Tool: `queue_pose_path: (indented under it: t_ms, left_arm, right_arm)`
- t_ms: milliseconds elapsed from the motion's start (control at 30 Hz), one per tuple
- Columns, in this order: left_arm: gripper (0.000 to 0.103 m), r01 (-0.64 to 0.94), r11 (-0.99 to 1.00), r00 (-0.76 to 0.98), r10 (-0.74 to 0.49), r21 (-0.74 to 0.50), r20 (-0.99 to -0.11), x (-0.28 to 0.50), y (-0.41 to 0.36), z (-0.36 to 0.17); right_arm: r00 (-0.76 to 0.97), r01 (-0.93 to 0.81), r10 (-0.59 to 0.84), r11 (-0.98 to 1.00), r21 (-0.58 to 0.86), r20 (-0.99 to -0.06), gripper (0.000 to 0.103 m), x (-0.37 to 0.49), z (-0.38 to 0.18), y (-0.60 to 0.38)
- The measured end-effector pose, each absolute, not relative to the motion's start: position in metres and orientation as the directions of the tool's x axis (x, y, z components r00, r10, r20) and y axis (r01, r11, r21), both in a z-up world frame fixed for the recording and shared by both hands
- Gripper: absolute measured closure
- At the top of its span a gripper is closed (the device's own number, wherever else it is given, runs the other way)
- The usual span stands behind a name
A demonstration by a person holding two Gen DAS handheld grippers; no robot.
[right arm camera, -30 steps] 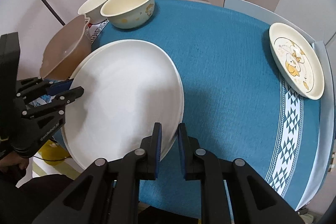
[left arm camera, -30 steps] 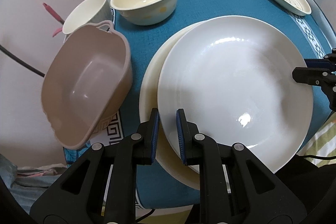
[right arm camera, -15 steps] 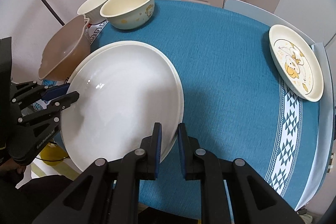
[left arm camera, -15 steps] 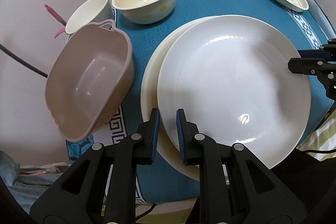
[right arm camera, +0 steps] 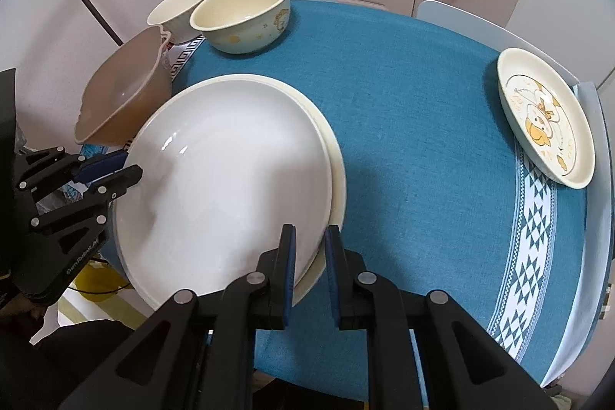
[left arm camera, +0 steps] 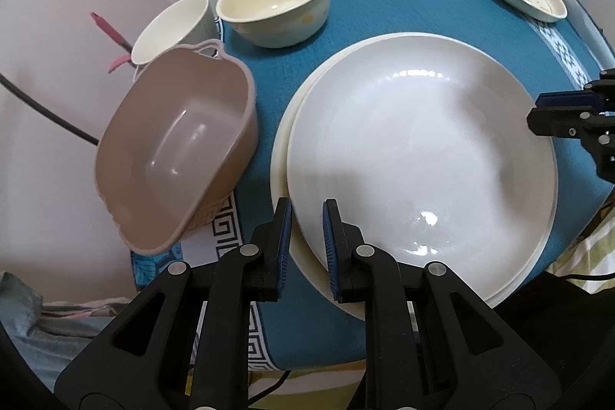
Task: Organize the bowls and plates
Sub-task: 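Lift the white plate with both grippers and lower it onto the yellow plate, then open both grippers and withdraw them from the stacked plates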
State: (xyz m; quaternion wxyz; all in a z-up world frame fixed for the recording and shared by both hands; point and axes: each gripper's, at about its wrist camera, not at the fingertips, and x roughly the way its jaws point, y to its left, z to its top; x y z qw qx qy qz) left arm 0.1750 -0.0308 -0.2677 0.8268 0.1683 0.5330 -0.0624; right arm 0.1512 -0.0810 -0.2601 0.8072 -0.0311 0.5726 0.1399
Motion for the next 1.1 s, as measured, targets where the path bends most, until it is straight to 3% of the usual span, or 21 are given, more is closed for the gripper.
queue_pose_path:
  t_ms: [300,567,600,633,667,700,733,767,800,833,867,1100]
  left_arm:
    - [0.089,0.279,0.943,0.410,0.054,0.181,-0.910,0.173,-0.030,-0.265]
    - [0.087,0.292,0.952,0.480,-0.059,0.096,-0.875,0.165,-0.033,-0.218]
    - [0.081,0.295,0.952,0.493,-0.075,0.085,-0.867,0.166,-0.033,-0.210]
    - [0.059,0.298,0.952,0.506,-0.092,0.073,-0.858,0.168,-0.035,-0.203]
    - [0.045,0.302,0.951,0.513,-0.103,0.067,-0.852,0.170,-0.035,-0.198]
    - [0.013,0.309,0.949,0.528,-0.123,0.056,-0.840,0.172,-0.037,-0.192]
    - [0.000,0.317,0.947,0.548,-0.143,0.047,-0.824,0.173,-0.038,-0.186]
    - [0.000,0.330,0.943,0.570,-0.169,0.036,-0.804,0.173,-0.041,-0.178]
    - [0.000,0.351,0.936,0.576,-0.194,0.026,-0.794,0.174,-0.046,-0.172]
    - [0.000,0.374,0.927,0.571,-0.217,0.016,-0.791,0.178,-0.052,-0.167]
    - [0.000,0.386,0.922,0.569,-0.230,0.010,-0.790,0.181,-0.056,-0.163]
    - [0.000,0.499,0.862,0.561,-0.401,-0.091,-0.724,0.217,-0.097,-0.115]
  right_arm:
    - [0.312,-0.249,0.207,0.960,0.130,-0.927,0.089,0.150,-0.257,-0.085]
    - [0.404,-0.177,0.245,0.966,0.188,-0.881,0.089,0.146,-0.228,-0.107]
    - [0.414,-0.161,0.247,0.967,0.197,-0.876,0.089,0.145,-0.225,-0.111]
    - [0.423,-0.148,0.246,0.968,0.202,-0.872,0.089,0.145,-0.222,-0.114]
    - [0.438,-0.132,0.252,0.968,0.216,-0.863,0.089,0.144,-0.218,-0.118]
    - [0.456,-0.114,0.259,0.966,0.233,-0.852,0.088,0.142,-0.214,-0.124]
    - [0.471,-0.099,0.259,0.965,0.242,-0.843,0.083,0.140,-0.210,-0.129]
    - [0.491,-0.079,0.255,0.965,0.249,-0.833,0.061,0.138,-0.205,-0.135]
    - [0.513,-0.060,0.246,0.966,0.252,-0.822,0.021,0.135,-0.200,-0.141]
    - [0.536,-0.043,0.234,0.967,0.251,-0.811,0.006,0.131,-0.195,-0.148]
    - [0.563,-0.022,0.219,0.968,0.251,-0.797,0.000,0.127,-0.188,-0.156]
    - [0.606,0.156,0.084,0.963,0.221,-0.791,0.000,0.113,-0.149,-0.226]
